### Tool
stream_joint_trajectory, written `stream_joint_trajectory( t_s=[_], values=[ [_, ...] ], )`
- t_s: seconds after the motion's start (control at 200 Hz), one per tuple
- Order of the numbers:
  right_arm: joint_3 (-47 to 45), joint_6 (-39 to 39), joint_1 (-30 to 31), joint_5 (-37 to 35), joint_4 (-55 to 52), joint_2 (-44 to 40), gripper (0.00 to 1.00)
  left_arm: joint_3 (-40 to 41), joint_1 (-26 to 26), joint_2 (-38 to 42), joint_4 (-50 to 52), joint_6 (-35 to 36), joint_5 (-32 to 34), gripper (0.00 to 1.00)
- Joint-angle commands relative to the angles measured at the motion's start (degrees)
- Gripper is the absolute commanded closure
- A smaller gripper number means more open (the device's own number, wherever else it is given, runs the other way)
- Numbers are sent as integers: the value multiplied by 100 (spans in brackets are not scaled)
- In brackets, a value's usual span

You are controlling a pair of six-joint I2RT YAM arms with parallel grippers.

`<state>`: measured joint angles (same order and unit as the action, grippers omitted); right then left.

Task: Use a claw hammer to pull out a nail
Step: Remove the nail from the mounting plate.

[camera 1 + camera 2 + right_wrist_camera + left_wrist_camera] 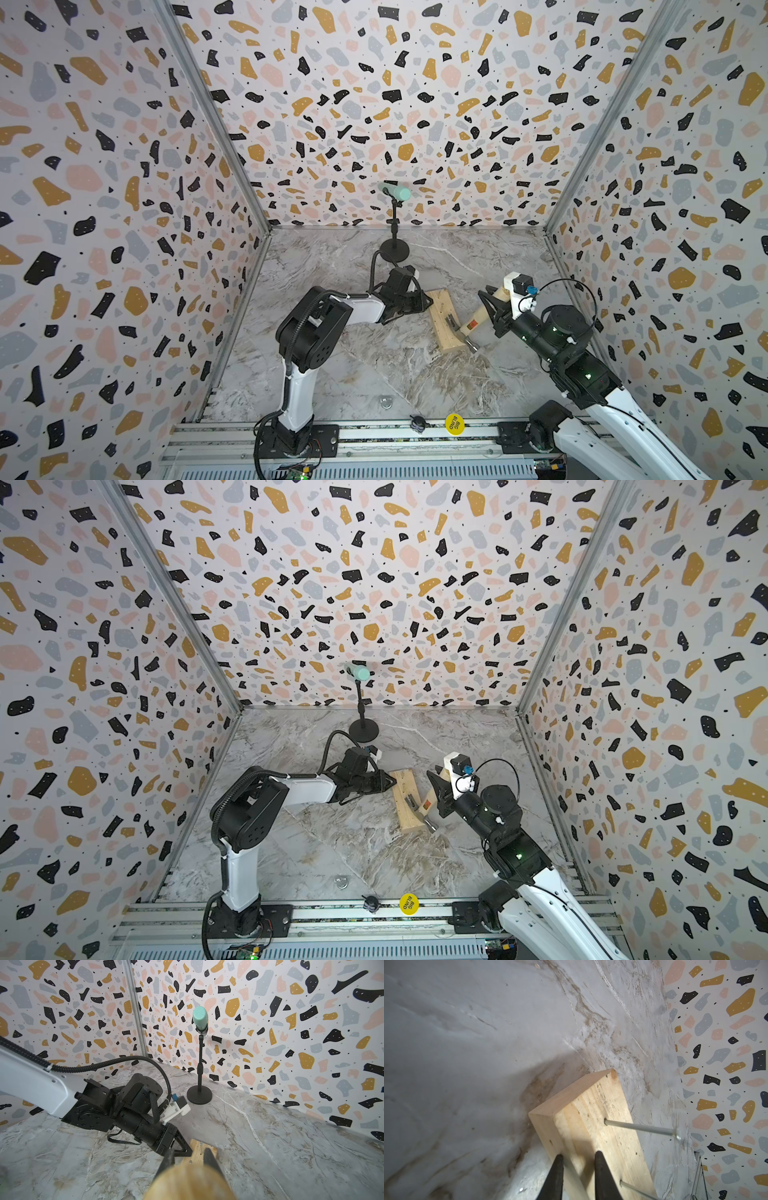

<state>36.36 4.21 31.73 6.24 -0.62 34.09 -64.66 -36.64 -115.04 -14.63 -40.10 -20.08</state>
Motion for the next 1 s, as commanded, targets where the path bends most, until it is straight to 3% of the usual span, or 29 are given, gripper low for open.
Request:
stream_joint_trajectory(
  t_s=[0.0, 0.996],
  values=[
    [-4, 335, 69, 8, 75, -201, 100, 234, 34, -261, 549, 15, 173, 79],
    [-717, 756, 63, -172, 629, -877, 100, 375, 52, -386, 508, -86, 215, 79]
  ],
)
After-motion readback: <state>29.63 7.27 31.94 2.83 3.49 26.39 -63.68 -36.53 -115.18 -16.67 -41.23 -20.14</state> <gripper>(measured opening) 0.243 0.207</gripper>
